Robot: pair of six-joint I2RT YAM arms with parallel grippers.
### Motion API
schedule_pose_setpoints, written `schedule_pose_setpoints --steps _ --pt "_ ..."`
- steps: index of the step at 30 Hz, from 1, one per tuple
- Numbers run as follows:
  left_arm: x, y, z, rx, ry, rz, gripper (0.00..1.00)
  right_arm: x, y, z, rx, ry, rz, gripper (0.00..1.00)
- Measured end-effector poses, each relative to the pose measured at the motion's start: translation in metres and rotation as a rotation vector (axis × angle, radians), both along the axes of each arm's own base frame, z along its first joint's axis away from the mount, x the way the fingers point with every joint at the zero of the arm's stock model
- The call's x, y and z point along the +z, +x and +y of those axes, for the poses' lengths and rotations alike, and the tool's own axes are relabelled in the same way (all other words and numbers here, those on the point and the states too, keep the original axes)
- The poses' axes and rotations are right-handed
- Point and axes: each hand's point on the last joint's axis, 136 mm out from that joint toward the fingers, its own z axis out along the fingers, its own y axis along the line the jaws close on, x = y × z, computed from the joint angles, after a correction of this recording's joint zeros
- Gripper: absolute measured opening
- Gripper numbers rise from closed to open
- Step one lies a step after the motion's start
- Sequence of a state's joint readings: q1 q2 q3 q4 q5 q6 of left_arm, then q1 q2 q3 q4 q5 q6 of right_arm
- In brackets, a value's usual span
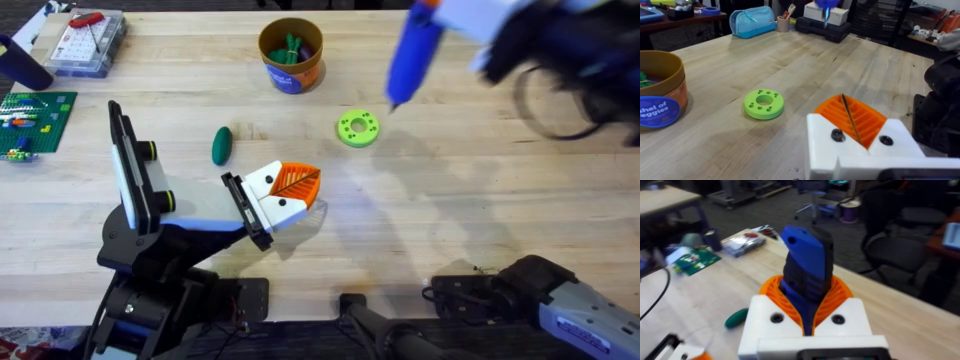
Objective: Pick up the gripper from the table and insert it into the empty holder that is missing its gripper. Then pick up a screw, insert it into the mounting hole, and use the screwdriver to tighten it. Finally, clean up the table by picking up the vegetable and placing it into the bucket.
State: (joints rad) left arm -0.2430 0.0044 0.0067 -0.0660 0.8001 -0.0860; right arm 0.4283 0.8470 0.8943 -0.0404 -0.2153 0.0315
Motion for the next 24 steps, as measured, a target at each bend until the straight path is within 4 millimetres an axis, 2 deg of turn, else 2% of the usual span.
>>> schedule_pose_setpoints --steps 3,6,12,19,24 --pt "0.0 0.0 0.0 0.001 -0.001 0.0 0.017 -0.025 0.002 0.011 0.029 -0.011 0.039 0.049" --pt "0.0 0.0 0.0 0.001 -0.001 0.0 0.017 -0.034 0.005 0.016 0.031 -0.005 0.042 0.048" --pt "0.0 0.0 0.0 0.001 -0.001 0.0 0.017 -0.021 0.011 0.024 0.046 0.043 -0.005 0.047" --pt "0.0 0.0 0.0 0.001 -0.001 0.0 0.017 0.006 0.002 0.035 0.129 0.099 -0.096 0.047" --pt "0.0 0.0 0.0 0.001 -0.001 0.0 0.017 0.023 0.004 0.055 0.235 0.106 -0.096 0.047"
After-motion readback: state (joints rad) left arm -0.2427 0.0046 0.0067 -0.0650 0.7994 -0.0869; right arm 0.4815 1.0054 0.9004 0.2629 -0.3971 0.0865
